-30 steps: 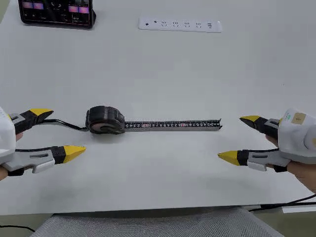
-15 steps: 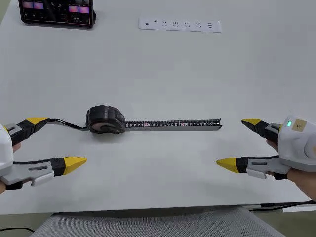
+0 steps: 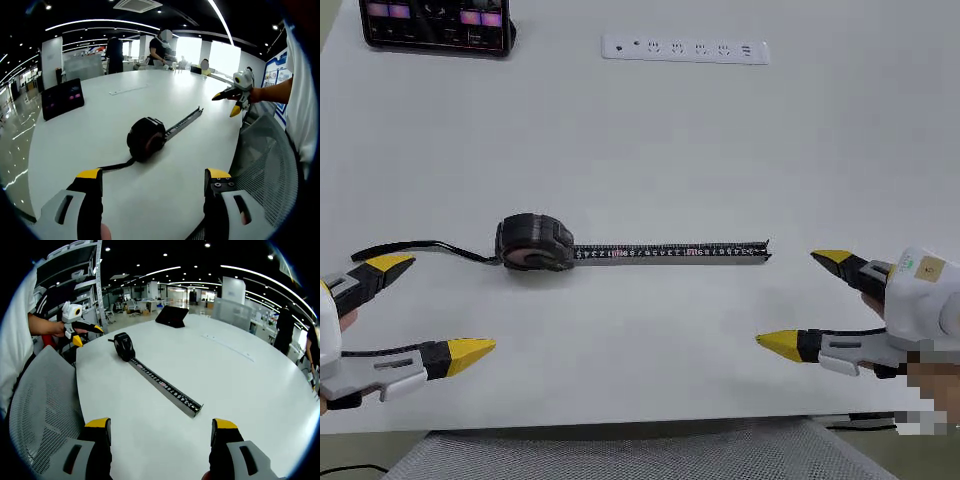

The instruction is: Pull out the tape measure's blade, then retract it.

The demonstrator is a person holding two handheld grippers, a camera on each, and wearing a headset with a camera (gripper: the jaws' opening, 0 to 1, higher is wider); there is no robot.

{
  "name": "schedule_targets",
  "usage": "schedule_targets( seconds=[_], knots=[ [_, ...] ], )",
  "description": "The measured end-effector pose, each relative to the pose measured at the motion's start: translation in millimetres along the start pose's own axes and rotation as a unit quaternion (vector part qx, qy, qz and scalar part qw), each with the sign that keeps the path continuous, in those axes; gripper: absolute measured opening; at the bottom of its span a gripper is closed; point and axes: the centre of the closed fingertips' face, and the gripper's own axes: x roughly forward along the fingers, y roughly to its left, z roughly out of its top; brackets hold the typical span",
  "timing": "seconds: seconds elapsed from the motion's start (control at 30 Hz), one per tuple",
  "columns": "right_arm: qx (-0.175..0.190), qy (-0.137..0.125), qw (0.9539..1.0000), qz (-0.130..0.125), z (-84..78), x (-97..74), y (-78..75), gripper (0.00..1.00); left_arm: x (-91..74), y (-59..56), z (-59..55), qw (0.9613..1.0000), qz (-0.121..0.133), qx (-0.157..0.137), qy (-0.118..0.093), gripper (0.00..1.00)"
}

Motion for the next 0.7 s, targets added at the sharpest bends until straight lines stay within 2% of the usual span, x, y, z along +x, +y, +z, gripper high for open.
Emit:
schedule_targets(
  seconds=[0.2,0.53,0.7],
  knots=[
    [0.006,-0.001,1.0,-0.003,-7.7,0.4,4.7,0.83,-0.9,-5.0,-5.8,1.0,0.006,0.003,0.001,0.82],
    [0.018,-0.003,0.9998,-0.01,-15.7,3.6,9.4,0.83,2.6,-18.3,-12.4,1.0,-0.003,-0.004,0.002,0.82],
    [0.018,-0.001,0.9998,-0.01,-20.0,4.1,11.9,0.84,4.6,-24.1,-23.8,0.9999,-0.009,-0.005,0.013,0.82]
  ],
)
